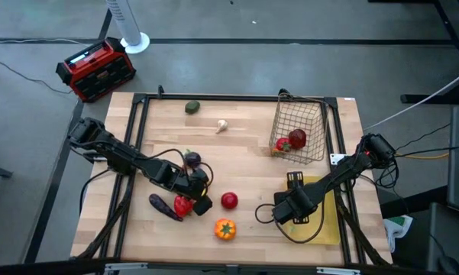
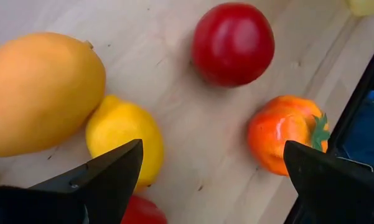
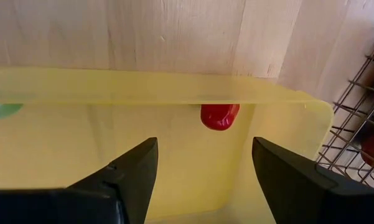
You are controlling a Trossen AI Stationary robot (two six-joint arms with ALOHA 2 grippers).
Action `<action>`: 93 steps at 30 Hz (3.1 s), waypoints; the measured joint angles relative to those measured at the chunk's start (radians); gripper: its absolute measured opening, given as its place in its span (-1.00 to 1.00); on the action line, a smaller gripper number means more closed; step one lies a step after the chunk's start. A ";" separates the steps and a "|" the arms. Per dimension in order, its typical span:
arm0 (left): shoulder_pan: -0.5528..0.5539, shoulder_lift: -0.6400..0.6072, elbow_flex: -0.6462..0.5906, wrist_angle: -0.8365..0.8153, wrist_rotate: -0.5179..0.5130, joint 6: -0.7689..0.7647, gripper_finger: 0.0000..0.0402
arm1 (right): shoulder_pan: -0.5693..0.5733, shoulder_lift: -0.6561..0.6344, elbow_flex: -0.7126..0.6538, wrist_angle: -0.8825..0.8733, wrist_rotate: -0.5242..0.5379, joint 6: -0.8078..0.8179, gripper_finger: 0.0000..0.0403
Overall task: Sort produce into baskets
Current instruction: Put the bottom yellow lemon into the wire basket
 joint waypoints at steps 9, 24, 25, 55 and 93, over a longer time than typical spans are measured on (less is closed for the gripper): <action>0.026 0.004 0.000 -0.084 -0.002 -0.041 0.90 | 0.000 0.000 0.000 0.000 0.000 0.000 0.28; 0.044 0.144 0.000 -0.094 0.014 -0.032 0.90 | 0.000 0.000 0.000 -0.001 0.000 0.000 0.28; 0.048 0.148 0.000 -0.094 0.014 -0.027 0.89 | 0.000 0.000 0.000 -0.001 0.000 0.000 0.28; 0.085 0.052 0.090 -0.070 0.097 0.007 0.06 | 0.001 -0.381 -0.082 0.058 0.312 0.079 0.28; 0.432 0.498 0.306 1.302 -0.128 0.894 0.07 | 0.000 -0.566 -0.280 0.327 0.296 0.063 0.28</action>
